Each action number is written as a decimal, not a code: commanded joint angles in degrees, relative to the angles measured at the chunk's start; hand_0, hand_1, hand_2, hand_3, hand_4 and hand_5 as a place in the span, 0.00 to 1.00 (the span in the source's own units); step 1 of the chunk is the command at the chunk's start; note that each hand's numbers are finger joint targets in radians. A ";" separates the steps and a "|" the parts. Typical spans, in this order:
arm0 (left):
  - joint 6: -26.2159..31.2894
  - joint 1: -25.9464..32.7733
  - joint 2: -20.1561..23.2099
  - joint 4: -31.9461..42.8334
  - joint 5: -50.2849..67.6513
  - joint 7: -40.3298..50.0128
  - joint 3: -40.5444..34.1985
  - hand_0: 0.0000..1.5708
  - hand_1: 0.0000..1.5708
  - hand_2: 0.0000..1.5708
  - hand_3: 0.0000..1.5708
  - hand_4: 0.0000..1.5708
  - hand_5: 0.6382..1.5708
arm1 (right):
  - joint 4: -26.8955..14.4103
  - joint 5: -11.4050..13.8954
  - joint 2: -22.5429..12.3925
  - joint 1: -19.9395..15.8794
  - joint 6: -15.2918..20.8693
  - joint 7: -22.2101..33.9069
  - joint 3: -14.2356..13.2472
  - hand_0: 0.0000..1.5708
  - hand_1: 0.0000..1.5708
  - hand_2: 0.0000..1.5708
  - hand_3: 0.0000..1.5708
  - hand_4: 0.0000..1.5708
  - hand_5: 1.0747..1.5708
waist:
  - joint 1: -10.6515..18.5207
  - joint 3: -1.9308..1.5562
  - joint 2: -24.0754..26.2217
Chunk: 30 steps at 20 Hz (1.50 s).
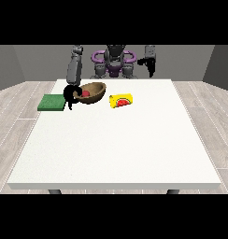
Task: Pick the cup and pour the ball into the bowl, then pick the bowl and place it on the pad
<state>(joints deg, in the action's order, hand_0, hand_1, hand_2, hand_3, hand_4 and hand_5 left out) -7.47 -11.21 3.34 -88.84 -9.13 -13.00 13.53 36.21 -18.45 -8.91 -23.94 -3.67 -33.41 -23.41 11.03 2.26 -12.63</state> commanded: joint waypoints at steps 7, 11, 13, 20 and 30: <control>0.85 3.66 0.09 4.20 1.83 0.89 -2.20 0.00 0.00 0.00 0.00 0.70 0.77 | -0.18 -0.74 -2.09 -2.14 10.01 17.12 1.04 1.00 1.00 1.00 0.94 0.60 0.84 | -2.37 -2.22 6.75; 0.89 6.67 0.05 6.71 1.77 0.12 -2.29 0.00 0.00 0.00 0.00 0.73 0.77 | 1.26 -0.06 -8.38 -3.22 10.51 26.43 2.22 1.00 1.00 1.00 0.86 0.60 0.86 | -5.24 -2.19 11.68; 2.06 3.28 1.43 7.16 3.73 -2.46 -5.75 0.00 0.00 0.00 0.00 0.74 0.77 | 1.25 -1.42 -13.64 -6.81 8.74 28.54 0.40 1.00 1.00 1.00 0.81 0.58 0.85 | -5.29 -2.22 7.20; 2.48 5.73 -0.01 10.56 3.56 -4.94 -6.88 0.00 0.00 0.00 0.00 0.74 0.76 | 2.90 -2.42 -14.54 -4.12 6.16 29.54 1.49 1.00 1.00 1.00 0.77 0.59 0.86 | -7.65 -2.26 9.19; 0.16 4.80 -2.39 9.28 0.22 -8.09 -5.24 0.00 0.00 0.00 0.00 0.75 0.76 | -3.58 -7.90 -23.98 -1.46 -5.16 24.64 -5.28 1.00 1.00 1.00 0.55 0.61 0.86 | -6.35 -2.32 2.52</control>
<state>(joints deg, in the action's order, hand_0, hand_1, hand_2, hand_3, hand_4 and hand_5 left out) -6.08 -6.27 2.21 -78.20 -7.73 -19.70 7.39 35.76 -24.35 -29.40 -27.09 -3.65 -5.24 -25.88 4.19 -0.02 -6.71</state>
